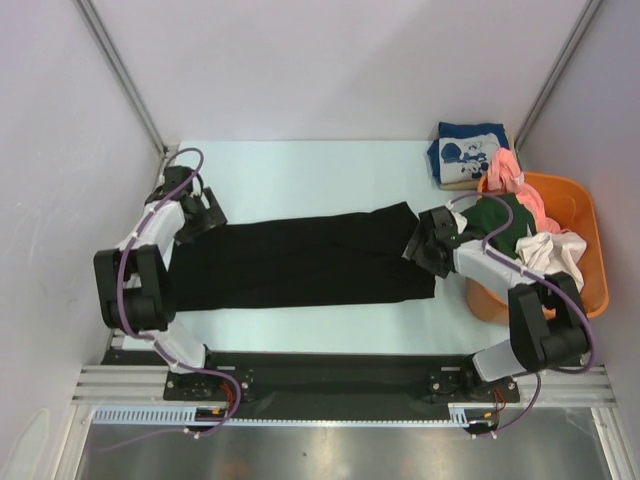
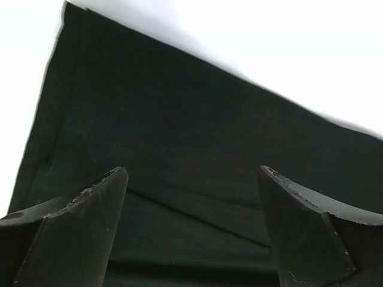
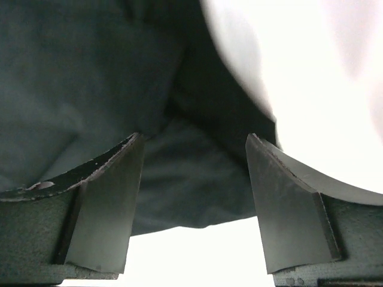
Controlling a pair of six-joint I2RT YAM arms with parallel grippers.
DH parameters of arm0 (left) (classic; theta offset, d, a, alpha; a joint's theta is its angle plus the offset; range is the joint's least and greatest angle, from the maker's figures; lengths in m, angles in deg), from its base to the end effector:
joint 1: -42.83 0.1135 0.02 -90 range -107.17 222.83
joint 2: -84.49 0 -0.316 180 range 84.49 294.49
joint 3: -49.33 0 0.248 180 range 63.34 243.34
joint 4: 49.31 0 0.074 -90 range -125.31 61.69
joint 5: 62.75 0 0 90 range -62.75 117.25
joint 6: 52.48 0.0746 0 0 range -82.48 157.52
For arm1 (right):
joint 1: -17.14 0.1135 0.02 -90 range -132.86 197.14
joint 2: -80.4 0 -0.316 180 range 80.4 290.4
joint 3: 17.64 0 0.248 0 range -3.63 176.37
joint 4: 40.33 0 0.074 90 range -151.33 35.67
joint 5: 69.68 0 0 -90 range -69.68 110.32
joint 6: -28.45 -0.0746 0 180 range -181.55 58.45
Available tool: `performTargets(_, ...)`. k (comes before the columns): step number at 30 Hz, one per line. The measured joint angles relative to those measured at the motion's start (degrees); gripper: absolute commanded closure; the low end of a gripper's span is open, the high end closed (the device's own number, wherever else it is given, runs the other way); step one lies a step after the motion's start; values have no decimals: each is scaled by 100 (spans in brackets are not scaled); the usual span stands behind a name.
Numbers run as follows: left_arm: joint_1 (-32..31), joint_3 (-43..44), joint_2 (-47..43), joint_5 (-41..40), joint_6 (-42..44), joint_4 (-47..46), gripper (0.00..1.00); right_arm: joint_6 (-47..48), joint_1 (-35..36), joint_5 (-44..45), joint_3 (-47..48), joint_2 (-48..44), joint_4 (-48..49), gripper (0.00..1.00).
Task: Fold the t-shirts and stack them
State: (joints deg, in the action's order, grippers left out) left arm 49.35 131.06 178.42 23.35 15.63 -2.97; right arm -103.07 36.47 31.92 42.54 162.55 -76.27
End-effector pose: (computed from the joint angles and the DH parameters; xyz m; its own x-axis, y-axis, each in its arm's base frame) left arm 0.3586 0.0461 0.2497 -0.7310 -0.4579 -0.5059 -0.4538 0.8799 -0.1407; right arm 0.2739 0.0802 0.2092 -0.7467 0.4262 -0.5107 0.3626 0.9045 0.2246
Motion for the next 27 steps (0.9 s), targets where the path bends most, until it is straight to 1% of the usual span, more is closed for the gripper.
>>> performTargets(3,-2,184,387,-44,72,155,5,74,-240,-4,227,321,4,27)
performTargets(6,116,195,485,-17,52,179,6,245,-448,-37,643,667,105,27)
performTargets(8,350,136,446,92,11,81,8,385,-549,-61,1019,951,197,27)
performTargets(11,929,83,424,214,-66,7,9,619,-643,-129,1690,1528,407,27)
performTargets(13,1237,81,424,210,-122,-26,8,719,-686,-173,1969,1818,503,29)
performTargets(15,1346,81,439,212,-195,-26,9,798,-723,-236,2155,2087,601,29)
performTargets(18,1386,44,516,267,-271,-22,9,881,-796,-380,2247,2417,754,34)
performTargets(19,1401,17,531,286,-293,-24,9,907,-820,-452,2253,2527,791,39)
performTargets(20,1425,-13,542,326,-317,-22,9,935,-837,-529,2264,2634,841,41)
performTargets(21,1460,-42,542,367,-339,-13,9,966,-848,-588,2315,2715,850,50)
performTargets(24,1556,-59,544,426,-363,-7,10,1058,-885,-859,2446,2903,1165,69)
performTargets(25,1578,-59,542,435,-367,-13,10,1104,-887,-940,2487,3008,1244,81)
performTargets(26,1589,-59,542,444,-372,-24,11,1139,-896,-1049,2527,3053,1333,87)
performTargets(27,1593,-66,540,461,-376,-28,11,1147,-901,-1154,2573,3132,1410,97)
